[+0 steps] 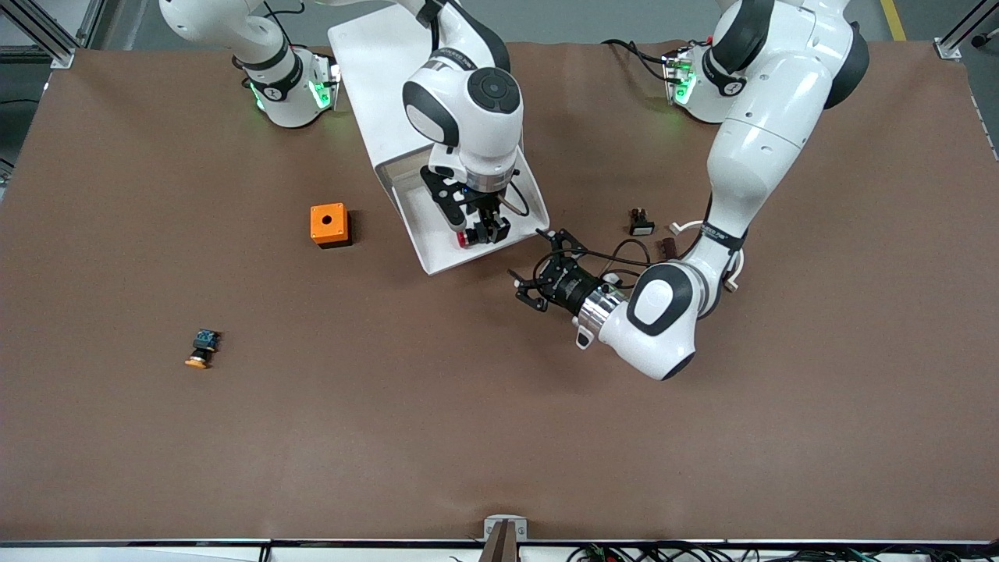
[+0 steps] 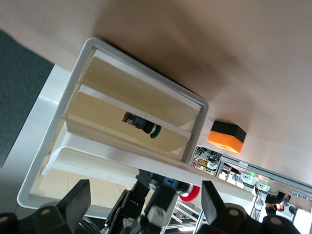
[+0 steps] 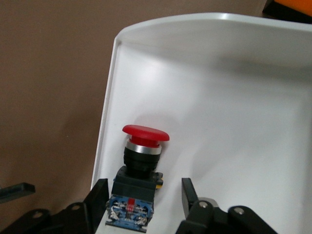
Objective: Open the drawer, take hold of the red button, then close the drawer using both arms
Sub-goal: 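Lift the red button out of the drawer with the right gripper, then carry the red button beside the yellow button while the left gripper pushes the drawer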
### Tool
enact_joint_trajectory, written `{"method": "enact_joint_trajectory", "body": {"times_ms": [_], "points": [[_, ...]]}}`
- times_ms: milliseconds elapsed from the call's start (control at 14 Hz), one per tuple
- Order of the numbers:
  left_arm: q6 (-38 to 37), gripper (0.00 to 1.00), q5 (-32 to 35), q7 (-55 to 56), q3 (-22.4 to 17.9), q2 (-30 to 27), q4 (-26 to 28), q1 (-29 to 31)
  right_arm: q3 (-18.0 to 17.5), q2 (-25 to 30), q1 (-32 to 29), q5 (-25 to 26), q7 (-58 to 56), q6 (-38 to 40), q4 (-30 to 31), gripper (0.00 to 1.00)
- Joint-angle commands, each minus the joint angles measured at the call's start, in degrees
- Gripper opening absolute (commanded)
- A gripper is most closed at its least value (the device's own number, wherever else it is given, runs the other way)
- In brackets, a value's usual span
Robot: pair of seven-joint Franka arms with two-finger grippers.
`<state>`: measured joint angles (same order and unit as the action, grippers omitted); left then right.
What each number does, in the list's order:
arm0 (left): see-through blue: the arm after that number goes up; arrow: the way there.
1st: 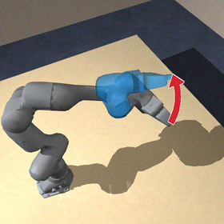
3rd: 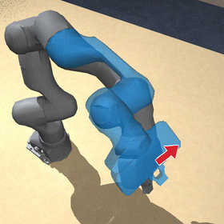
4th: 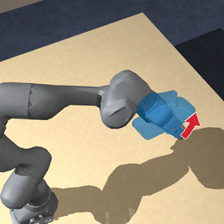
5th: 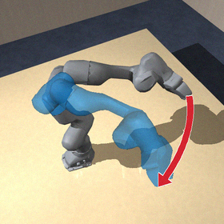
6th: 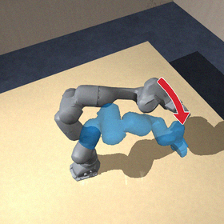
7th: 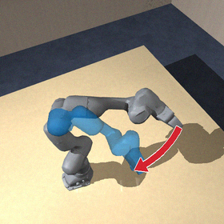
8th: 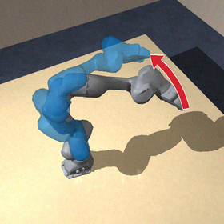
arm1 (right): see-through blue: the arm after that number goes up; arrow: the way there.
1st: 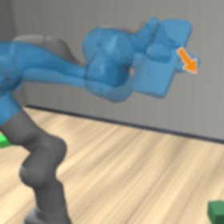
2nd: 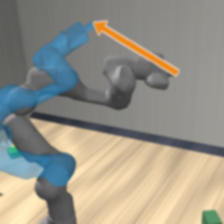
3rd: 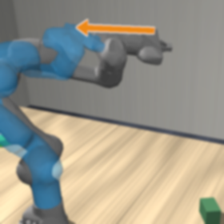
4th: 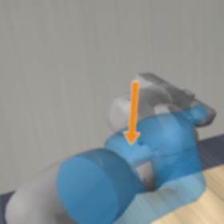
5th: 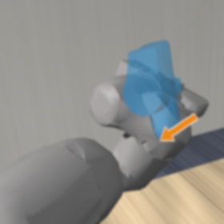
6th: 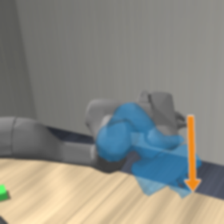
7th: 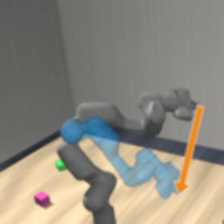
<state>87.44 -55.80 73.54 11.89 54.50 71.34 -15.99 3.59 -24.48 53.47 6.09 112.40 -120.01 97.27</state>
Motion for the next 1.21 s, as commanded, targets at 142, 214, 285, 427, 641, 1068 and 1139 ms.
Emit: {"method": "enact_joint_trajectory", "body": {"times_ms": [142, 214, 285, 427, 641, 1068, 1139], "points": [[0.53, 1.0, 4.45, -6.82, -2.49, -1.76, -1.9, -1.33, 0.27, -0.22, 0.15, 2.0, 1.42, -1.37, 0.38, 0.0], [1.41, 1.0, 6.3, -8.48, -2.49, -2.72, -1.9, -1.33, 0.27, -0.22, -0.11, 2.0, 0.98, -1.02, 0.29, 0.0], [2.38, 1.0, 7.53, -9.89, -2.49, -3.43, -1.82, -1.5, 0.27, 0.04, -0.81, 2.0, 0.19, -0.58, -0.06, 0.0], [5.36, 1.0, 11.65, -11.48, -2.49, -5.01, -1.82, -2.82, 0.27, 0.92, -3.0, 1.74, -4.53, 1.34, -1.28, 0.0], [11.16, 1.0, 18.95, -11.75, -1.79, -7.39, -1.73, -3.87, 0.01, 2.68, -8.36, 0.86, -13.06, 6.01, -4.19, 0.0], [23.55, 1.0, 39.15, -12.46, -1.87, -10.82, -1.2, -10.02, 0.19, 7.52, -20.13, -1.95, -38.96, 9.44, -4.02, 0.0], [24.96, 1.0, 41.36, -12.46, -1.87, -10.82, -1.2, -10.64, 0.19, 7.78, -21.98, -1.95, -43.71, 9.7, -3.84, 0.0]]}}
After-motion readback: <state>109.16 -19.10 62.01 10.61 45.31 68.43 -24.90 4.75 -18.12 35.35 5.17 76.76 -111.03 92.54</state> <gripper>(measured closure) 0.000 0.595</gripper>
